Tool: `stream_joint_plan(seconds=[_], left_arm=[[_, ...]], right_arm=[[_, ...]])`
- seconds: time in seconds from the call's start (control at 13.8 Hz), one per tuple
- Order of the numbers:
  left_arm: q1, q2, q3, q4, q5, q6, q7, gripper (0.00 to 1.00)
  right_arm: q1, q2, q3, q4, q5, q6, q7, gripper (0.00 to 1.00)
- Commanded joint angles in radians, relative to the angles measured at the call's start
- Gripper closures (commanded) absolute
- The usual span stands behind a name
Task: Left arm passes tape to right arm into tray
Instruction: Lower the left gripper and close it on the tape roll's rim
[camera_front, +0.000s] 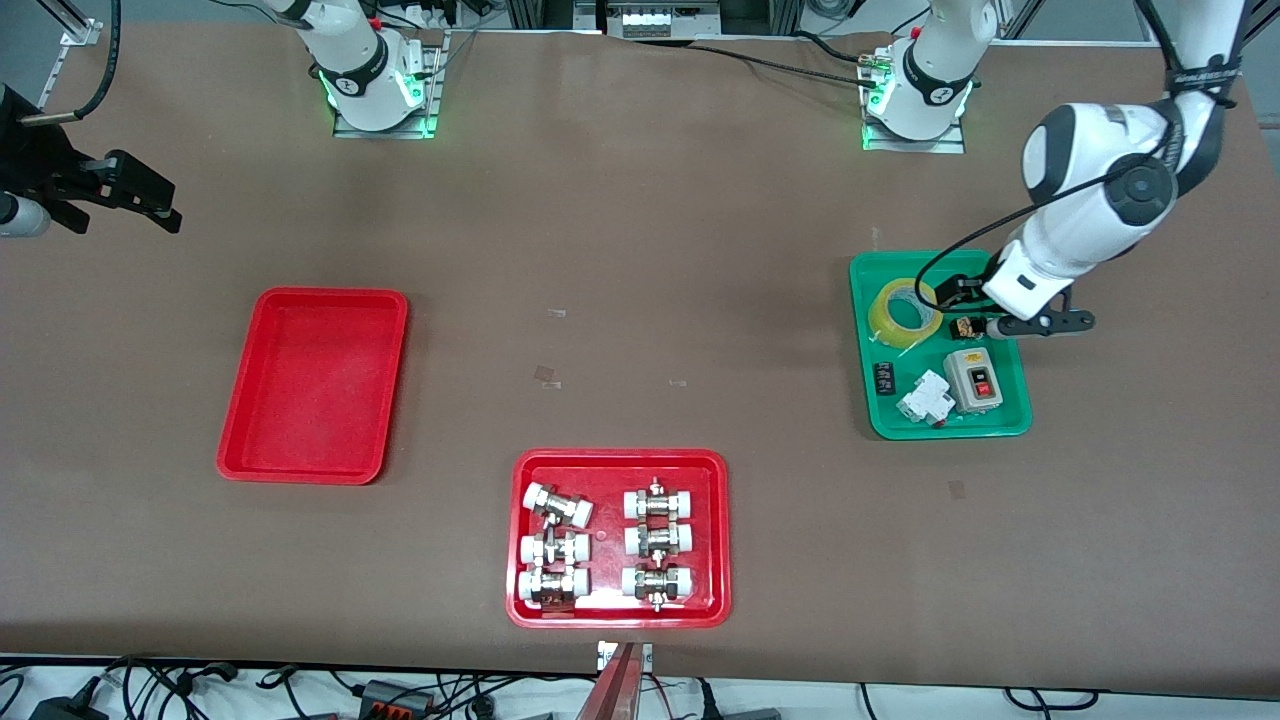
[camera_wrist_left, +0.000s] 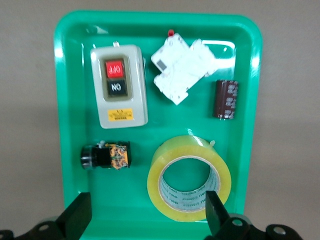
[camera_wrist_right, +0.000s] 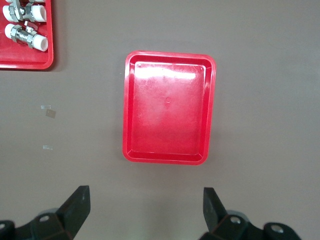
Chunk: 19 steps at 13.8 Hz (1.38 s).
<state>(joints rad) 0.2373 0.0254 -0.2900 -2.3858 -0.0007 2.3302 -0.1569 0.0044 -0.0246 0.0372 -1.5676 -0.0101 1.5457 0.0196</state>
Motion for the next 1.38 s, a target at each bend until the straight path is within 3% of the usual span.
stream_joint_plan(seconds=[0.0, 0.22, 0.73, 1.23, 1.31], left_arm=[[0.011, 0.053, -0.006, -0.016, -0.012, 0.034, -0.024, 0.00], [-0.009, 0.096, -0.006, -0.021, -0.010, 0.031, -0.145, 0.00], [-0.013, 0.168, -0.006, -0.024, 0.076, 0.070, -0.142, 0.00], [0.014, 0.229, -0.006, -0.033, 0.076, 0.106, -0.167, 0.00], [0.017, 0.226, -0.006, -0.042, 0.076, 0.106, -0.186, 0.07]], right_arm=[[-0.003, -0.012, 0.004, 0.000, -0.007, -0.015, 0.006, 0.00], [-0.003, -0.012, 0.004, 0.000, -0.007, -0.016, 0.006, 0.00], [-0.001, -0.012, 0.004, 0.000, -0.007, -0.015, 0.006, 0.00], [0.000, -0.011, 0.004, -0.005, -0.007, -0.015, 0.008, 0.00], [0.000, -0.011, 0.004, -0.005, -0.007, -0.015, 0.008, 0.00]])
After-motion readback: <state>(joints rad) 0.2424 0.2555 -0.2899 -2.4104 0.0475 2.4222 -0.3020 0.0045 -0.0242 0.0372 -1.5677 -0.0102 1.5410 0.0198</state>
